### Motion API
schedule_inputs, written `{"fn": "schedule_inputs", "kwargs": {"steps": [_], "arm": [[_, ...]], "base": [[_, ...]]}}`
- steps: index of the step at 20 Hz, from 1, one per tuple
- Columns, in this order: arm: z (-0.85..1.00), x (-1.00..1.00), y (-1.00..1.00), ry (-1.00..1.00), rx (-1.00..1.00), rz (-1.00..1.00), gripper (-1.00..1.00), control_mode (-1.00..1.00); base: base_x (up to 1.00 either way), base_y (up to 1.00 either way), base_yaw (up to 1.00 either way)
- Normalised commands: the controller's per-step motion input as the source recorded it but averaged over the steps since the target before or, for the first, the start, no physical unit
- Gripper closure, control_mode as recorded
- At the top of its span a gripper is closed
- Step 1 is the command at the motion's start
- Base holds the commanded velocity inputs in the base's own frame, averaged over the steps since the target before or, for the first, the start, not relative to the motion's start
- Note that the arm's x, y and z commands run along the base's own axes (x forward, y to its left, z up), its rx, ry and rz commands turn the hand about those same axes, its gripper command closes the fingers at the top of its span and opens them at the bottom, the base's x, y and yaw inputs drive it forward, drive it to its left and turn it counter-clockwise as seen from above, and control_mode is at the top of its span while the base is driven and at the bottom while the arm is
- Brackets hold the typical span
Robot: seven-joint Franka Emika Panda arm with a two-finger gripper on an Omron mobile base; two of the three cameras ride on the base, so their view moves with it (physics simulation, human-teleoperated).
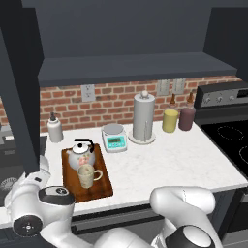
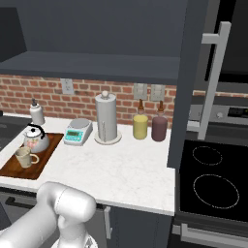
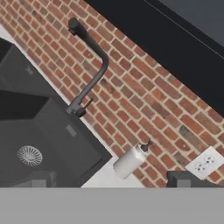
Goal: Pick the kettle from the counter and place it on the tray. Then pick the mug from the cabinet and place it on the tray. Then close the cabinet doors.
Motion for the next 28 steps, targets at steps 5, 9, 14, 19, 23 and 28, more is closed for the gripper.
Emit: {"fn": "schedule_inputs", "kwargs": {"steps": [5, 9, 14, 19, 23, 28], "arm": [[0.00, -0.01, 0.00, -0.01, -0.02, 0.00, -1.00, -1.00], [0.02, -0.05, 0.02, -0.06, -0.05, 0.00, -1.00, -1.00], [0.06, 0.00, 0.04, -0.06, -0.16, 0.00, -1.00, -1.00], [0.12, 0.00, 0.02, -0.19, -0.15, -0.01, -1.00, -1.00], [0.15, -0.03, 0.05, -0.24, -0.11, -0.07, -1.00, -1.00], [0.20, -0.07, 0.06, -0.21, -0.06, -0.11, -1.00, -1.00]], "base": [[0.00, 0.00, 0.00], [0.00, 0.00, 0.00], [0.00, 0.00, 0.00], [0.00, 0.00, 0.00], [0.00, 0.00, 0.00], [0.00, 0.00, 0.00]]}}
